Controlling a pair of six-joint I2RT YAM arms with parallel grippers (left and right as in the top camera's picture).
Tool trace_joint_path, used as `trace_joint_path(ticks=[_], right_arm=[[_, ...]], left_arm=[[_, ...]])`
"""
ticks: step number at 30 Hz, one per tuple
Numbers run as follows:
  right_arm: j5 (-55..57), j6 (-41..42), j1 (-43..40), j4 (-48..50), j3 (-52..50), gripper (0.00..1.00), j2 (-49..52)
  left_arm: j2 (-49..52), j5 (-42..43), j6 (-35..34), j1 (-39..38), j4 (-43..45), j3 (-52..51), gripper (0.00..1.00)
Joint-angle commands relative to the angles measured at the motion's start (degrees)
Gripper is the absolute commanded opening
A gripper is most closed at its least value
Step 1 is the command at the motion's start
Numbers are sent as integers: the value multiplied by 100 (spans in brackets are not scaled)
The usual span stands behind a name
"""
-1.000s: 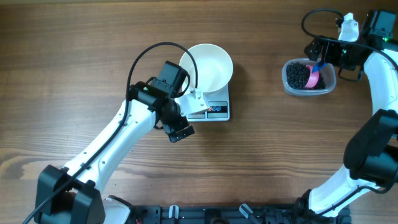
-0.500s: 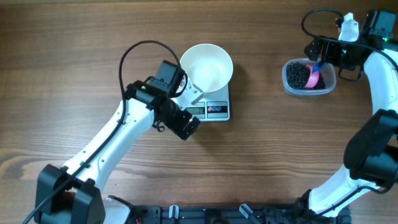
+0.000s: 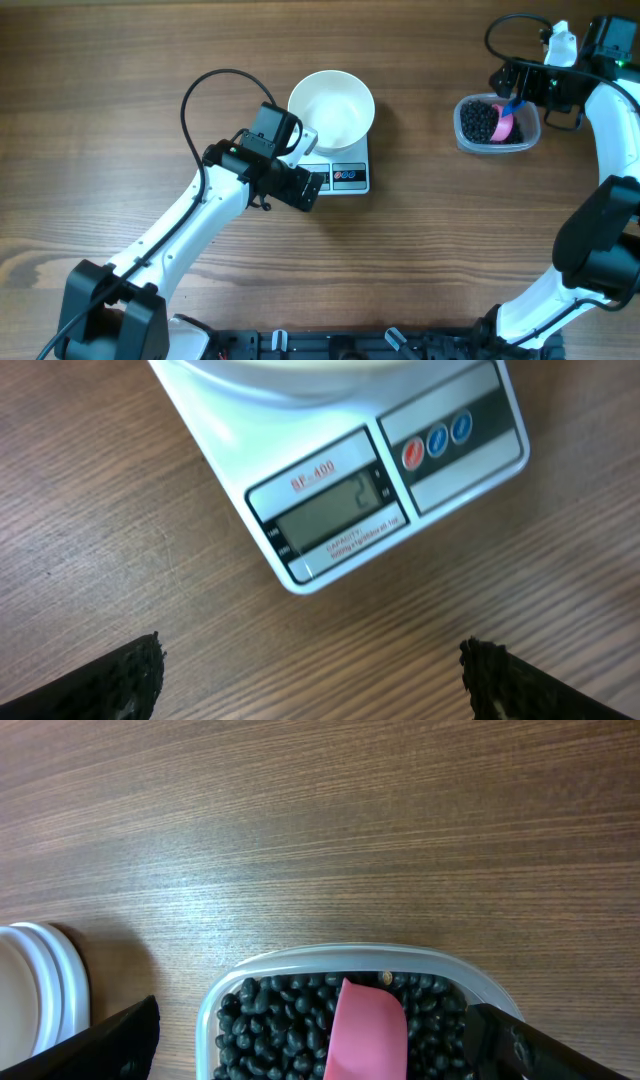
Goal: Scoop item into bowl and weigh 150g on scale
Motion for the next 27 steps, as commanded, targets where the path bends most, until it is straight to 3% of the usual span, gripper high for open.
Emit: trace_joint_path(ticks=[1,8,11,22,27], right_arm=[[-22,2,35,20,-24,100,101],[-22,4,35,17,-24,100,101],[-22,2,35,20,-24,100,101],[-22,0,35,20,-24,100,101],[-22,2,35,20,-24,100,101]], left_arm=[[-52,-120,-254,2,146,-37,100],[-166,-138,-247,-136,72,-35,100],[-269,-929,-251,-562,76,-37,100],[-271,-890,-376,-584,-11,-35,100],[-271,-752,-83,-584,11,-37,100]])
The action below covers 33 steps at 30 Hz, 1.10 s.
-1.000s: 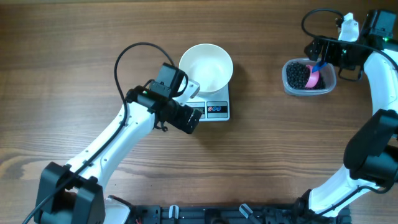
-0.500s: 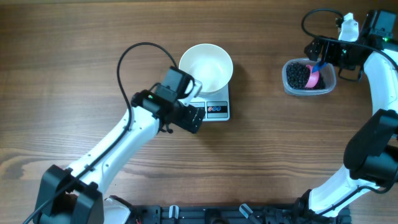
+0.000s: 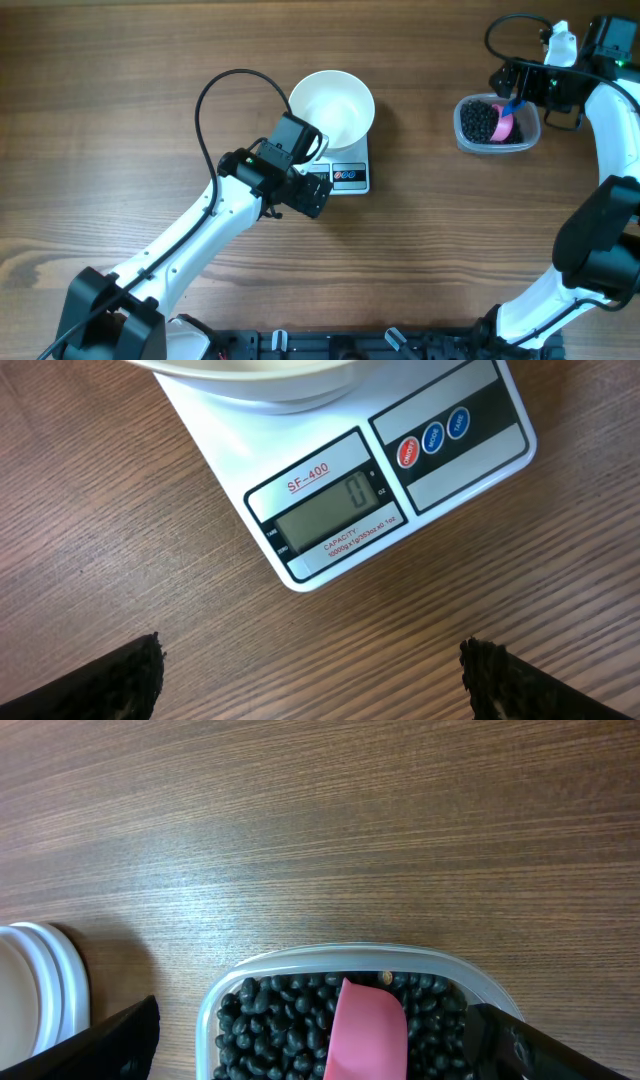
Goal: Scoop item into bowl and weigh 150g on scale
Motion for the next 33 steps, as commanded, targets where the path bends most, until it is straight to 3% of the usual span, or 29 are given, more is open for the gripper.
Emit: trace_joint_path(ticks=[1,27,33], right_arm=[[-22,2,35,15,-24,100,101],[-28,11,35,72,-24,100,101],[278,487,35,70,-24,100,101]], left_arm=[[-120,76,107,11,31,-37,100],[-118,72,109,11,-11,-37,100],[-118,72,109,11,-11,-37,100]])
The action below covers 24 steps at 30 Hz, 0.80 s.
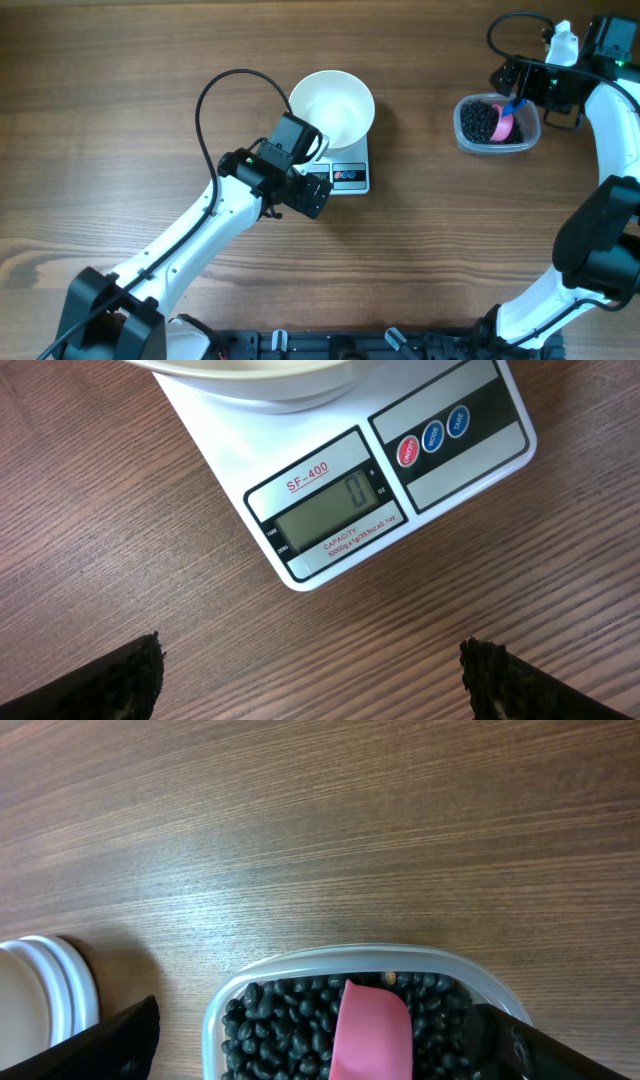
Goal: Scoop item into bowl and weigh 150g on scale
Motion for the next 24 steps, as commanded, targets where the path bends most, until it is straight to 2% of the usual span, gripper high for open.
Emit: trace_joint_path(ticks=[1,3,5,9,11,15,19,20,22,24], right_arm=[[234,166,35,-61,-24,100,101],[389,81,35,-472,-24,97,101],[549,2,44,-726,-24,88,101],[549,-15,46,-798,-24,45,101],[551,-20,46,-817,-24,45,101],[549,-22,46,-772,-24,33,101],[463,-4,46,-793,-24,37,101],[466,-4,46,-822,-24,32,101],[463,105,46,-863,-24,7,101],[417,192,52,-946,-24,4,101]], left_arm=[[-118,72,87,11,0,-37,100],[-118,72,87,11,0,-37,100],[-118,72,87,11,-2,-37,100],[-118,72,87,11,0,-37,100],[-118,72,87,11,0,-37,100],[-118,72,87,11,-2,-37,100],[-118,72,87,11,0,-37,100],[-118,72,87,11,0,-37,100],[-118,72,87,11,-2,-37,100],[-118,72,87,11,0,-37,100]])
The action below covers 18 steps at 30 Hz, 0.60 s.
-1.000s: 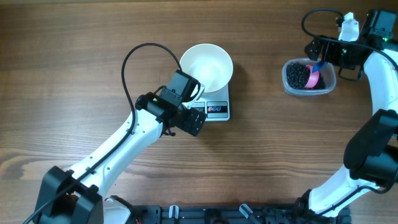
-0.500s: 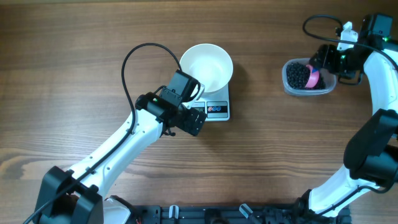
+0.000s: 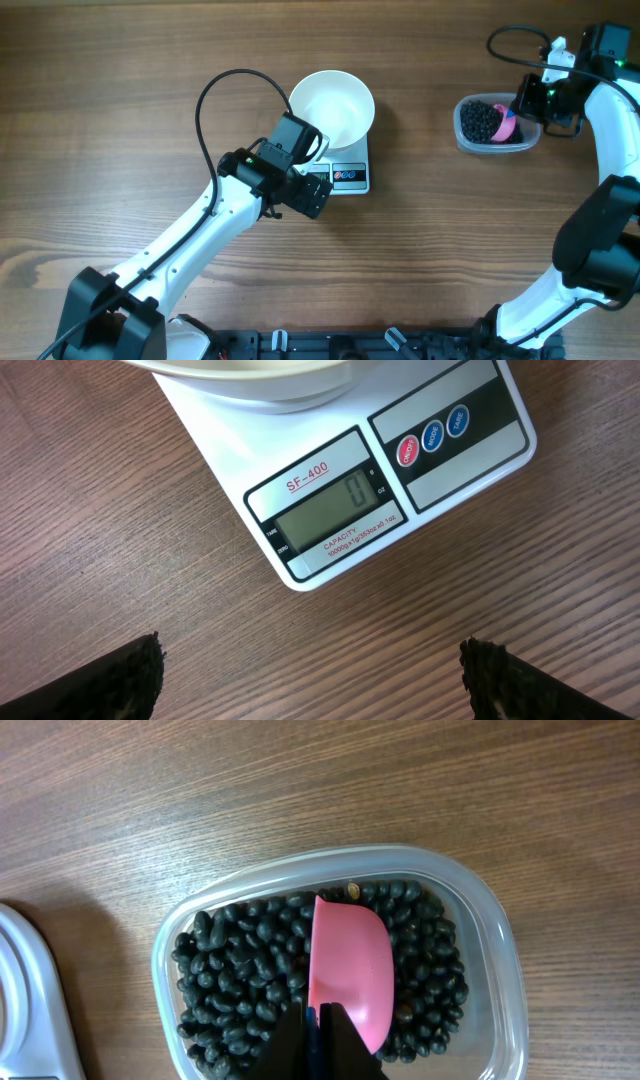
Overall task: Scoop item into bowl and weigh 150g on scale
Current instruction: 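Scoop black beans with the pink scoop in right gripper and lift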
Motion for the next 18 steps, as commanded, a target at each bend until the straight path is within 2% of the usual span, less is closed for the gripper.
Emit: trace_joint_path(ticks=[1,6,10,12,15,18], right_arm=[[-98,140,66,-164,-22,4,87],[129,-42,83,35,-22,4,87],[101,-866,83,282,-22,5,90],[-470,-1123,83,229,-61,4,90],[-737,-557,83,-72,-249,4,90],[-817,-310,83,83,-649,4,90]], left_arm=[[-118,72,70,11,2,-37,100],[-118,72,70,11,2,-37,100],[-118,72,70,11,2,-37,100],[-118,72,70,11,0,-37,100],[-118,72,70,11,2,-37,100],[-118,72,70,11,2,-37,100]])
